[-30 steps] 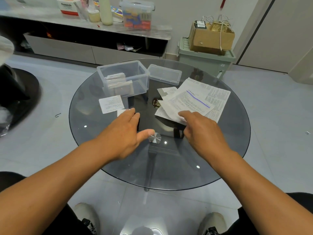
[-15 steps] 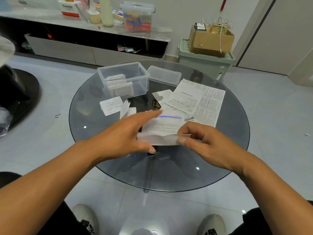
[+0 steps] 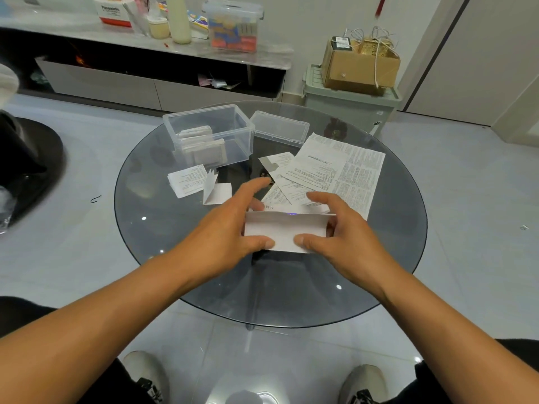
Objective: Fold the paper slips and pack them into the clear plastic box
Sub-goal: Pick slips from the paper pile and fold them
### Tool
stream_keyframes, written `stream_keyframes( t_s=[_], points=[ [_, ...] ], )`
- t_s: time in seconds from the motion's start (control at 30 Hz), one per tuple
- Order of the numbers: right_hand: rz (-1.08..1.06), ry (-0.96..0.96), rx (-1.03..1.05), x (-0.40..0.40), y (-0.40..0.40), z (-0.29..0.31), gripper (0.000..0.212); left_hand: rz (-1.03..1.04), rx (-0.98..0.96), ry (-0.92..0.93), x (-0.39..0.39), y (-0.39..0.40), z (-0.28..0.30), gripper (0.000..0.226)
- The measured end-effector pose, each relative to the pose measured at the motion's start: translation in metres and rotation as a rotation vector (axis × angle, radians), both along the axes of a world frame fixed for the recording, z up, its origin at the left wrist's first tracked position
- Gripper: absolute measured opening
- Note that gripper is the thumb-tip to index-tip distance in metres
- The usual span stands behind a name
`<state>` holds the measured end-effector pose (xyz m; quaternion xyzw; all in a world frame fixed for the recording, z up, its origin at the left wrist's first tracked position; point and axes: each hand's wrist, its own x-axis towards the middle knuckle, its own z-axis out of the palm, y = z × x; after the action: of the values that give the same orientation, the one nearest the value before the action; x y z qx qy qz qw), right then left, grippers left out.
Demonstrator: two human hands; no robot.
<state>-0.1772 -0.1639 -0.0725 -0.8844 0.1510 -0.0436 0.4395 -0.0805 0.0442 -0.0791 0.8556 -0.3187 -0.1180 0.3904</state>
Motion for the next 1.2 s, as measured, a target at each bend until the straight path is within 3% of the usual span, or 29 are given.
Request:
stream_keyframes(
  t_s=[0.1, 0.2, 0.33, 0.4, 0.5, 0.67, 0.77, 0.87, 0.93, 1.0, 1.1, 1.2],
  points=[
    [-0.052, 0.023, -0.137, 0.001, 0.003, 0.000, 0.081, 0.051, 0.064, -0.181, 0.002, -0.001, 0.003, 0.101],
    [-0.125, 0.008, -0.177, 0.002, 0.000, 0.002, 0.073, 0.031, 0.126, -0.364, 0.003, 0.001, 0.006, 0.081],
    [-0.209, 0.020, 0.078, 0.004, -0.007, 0.012, 0.064, -0.105, 0.194, -0.347, 0.010, 0.003, 0.000, 0.035],
    [-0.234, 0.039, 0.294, 0.005, -0.007, 0.018, 0.063, -0.190, 0.234, -0.343, 0.013, 0.003, -0.002, 0.027],
    [-0.254, 0.058, 0.558, 0.004, -0.007, 0.025, 0.057, -0.280, 0.254, -0.354, 0.015, 0.002, -0.002, 0.030],
    [-0.162, 0.053, 0.631, 0.004, -0.005, 0.028, 0.038, -0.253, 0.244, -0.192, 0.015, 0.003, 0.001, 0.057],
    [0.013, -0.012, 0.523, 0.003, 0.005, 0.026, 0.027, -0.221, 0.113, -0.041, 0.013, 0.002, 0.003, 0.091],
    [0.187, -0.042, 0.193, -0.001, 0.009, 0.015, 0.023, -0.211, 0.017, 0.018, 0.013, 0.003, 0.005, 0.107],
    [0.301, 0.017, -0.064, -0.003, 0.012, 0.010, 0.027, -0.232, 0.028, -0.008, 0.014, 0.006, 0.008, 0.096],
    [0.331, 0.057, -0.185, -0.003, 0.013, 0.007, 0.030, -0.267, 0.127, -0.061, 0.017, 0.011, 0.010, 0.073],
    [0.311, 0.039, -0.197, 0.001, 0.010, 0.004, 0.029, -0.310, 0.315, -0.225, 0.021, 0.015, 0.012, 0.060],
    [0.310, 0.039, -0.170, 0.003, 0.009, 0.003, 0.034, -0.294, 0.303, -0.362, 0.025, 0.017, 0.010, 0.052]
  ],
)
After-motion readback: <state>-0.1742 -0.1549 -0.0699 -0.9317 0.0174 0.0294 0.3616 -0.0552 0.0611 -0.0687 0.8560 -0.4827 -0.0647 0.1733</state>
